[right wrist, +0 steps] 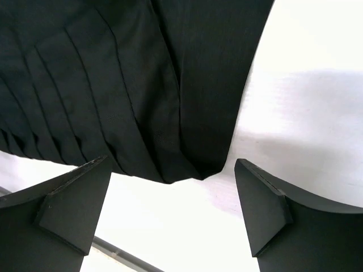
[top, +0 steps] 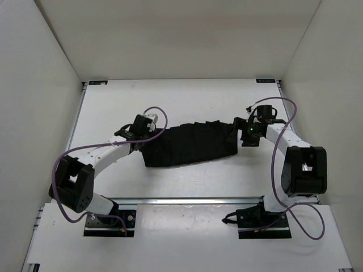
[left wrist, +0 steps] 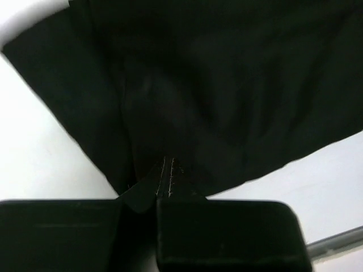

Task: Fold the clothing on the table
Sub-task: Fold the skirt

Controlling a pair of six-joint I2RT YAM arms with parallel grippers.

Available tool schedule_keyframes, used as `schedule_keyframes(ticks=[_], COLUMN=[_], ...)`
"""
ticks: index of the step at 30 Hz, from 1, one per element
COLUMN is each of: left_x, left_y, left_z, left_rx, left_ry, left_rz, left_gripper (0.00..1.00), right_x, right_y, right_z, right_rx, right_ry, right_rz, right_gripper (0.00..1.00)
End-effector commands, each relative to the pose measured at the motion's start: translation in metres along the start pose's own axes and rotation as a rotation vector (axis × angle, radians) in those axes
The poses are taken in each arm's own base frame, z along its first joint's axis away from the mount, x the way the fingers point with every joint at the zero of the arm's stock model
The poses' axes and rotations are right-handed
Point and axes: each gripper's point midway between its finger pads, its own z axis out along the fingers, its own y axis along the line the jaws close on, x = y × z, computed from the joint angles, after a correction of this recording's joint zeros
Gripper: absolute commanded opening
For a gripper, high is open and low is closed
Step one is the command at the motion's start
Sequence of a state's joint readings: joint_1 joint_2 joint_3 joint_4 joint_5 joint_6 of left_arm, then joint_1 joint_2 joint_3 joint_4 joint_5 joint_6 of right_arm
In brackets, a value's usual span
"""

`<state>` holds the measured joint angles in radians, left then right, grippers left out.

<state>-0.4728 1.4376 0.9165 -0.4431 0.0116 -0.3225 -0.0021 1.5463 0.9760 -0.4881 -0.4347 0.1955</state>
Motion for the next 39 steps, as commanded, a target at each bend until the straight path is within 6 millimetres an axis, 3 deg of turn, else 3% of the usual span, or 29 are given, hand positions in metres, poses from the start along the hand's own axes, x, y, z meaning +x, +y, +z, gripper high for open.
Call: schedule_keyframes(ticks=[1, 9, 12, 18, 21, 24, 26, 30, 31, 34, 37, 39], left_x=[0.016, 0.025, 0.031, 0.039, 0.043, 0.049, 0.051, 0.051, 0.051, 0.054, 0.055, 0.055], left_y=[-0.004, 0.018, 0.017, 0.017, 0.022, 0.022, 0.019, 0.016, 0.016, 0.017, 0.019, 0.017], left_z=[0.000, 0.012, 0.018, 0.024, 0.027, 0.031, 0.033, 0.035, 0.036, 0.035, 0.035, 0.036], left_rx=[0.024, -0.048, -0.050, -0.067, -0.082, -0.092, -0.099, -0.097, -0.093, -0.092, -0.090, -0.082], left_ry=[0.025, 0.060, 0.078, 0.117, 0.139, 0.177, 0.189, 0.191, 0.188, 0.187, 0.189, 0.188], left_rz=[-0.088, -0.151, -0.155, -0.170, -0.178, -0.180, -0.169, -0.174, -0.178, -0.170, -0.180, -0.179], left_gripper=[0.00, 0.00, 0.00, 0.00, 0.00, 0.00, 0.00, 0.00, 0.00, 0.00, 0.00, 0.00], right_x=[-0.004, -0.009, 0.000, -0.004, -0.008, -0.016, -0.019, -0.021, -0.025, -0.024, -0.024, -0.020], right_y=[0.000, 0.004, -0.002, -0.009, -0.010, -0.013, -0.016, -0.013, -0.012, -0.011, -0.016, -0.019], right_z=[0.008, 0.023, 0.034, 0.042, 0.041, 0.039, 0.039, 0.036, 0.032, 0.026, 0.025, 0.025], right_rx=[-0.017, -0.026, -0.004, 0.054, 0.053, 0.054, 0.073, 0.065, 0.063, 0.076, 0.082, 0.091], right_ry=[-0.016, -0.011, 0.043, 0.073, 0.064, 0.045, 0.038, 0.047, 0.032, 0.029, 0.021, 0.031], right_rz=[-0.045, -0.073, -0.065, -0.083, -0.082, -0.073, -0.077, -0.063, -0.066, -0.076, -0.067, -0.063], right_gripper=[0.87, 0.84, 0.80, 0.47, 0.38, 0.05, 0.00, 0.00, 0.05, 0.52, 0.76, 0.81])
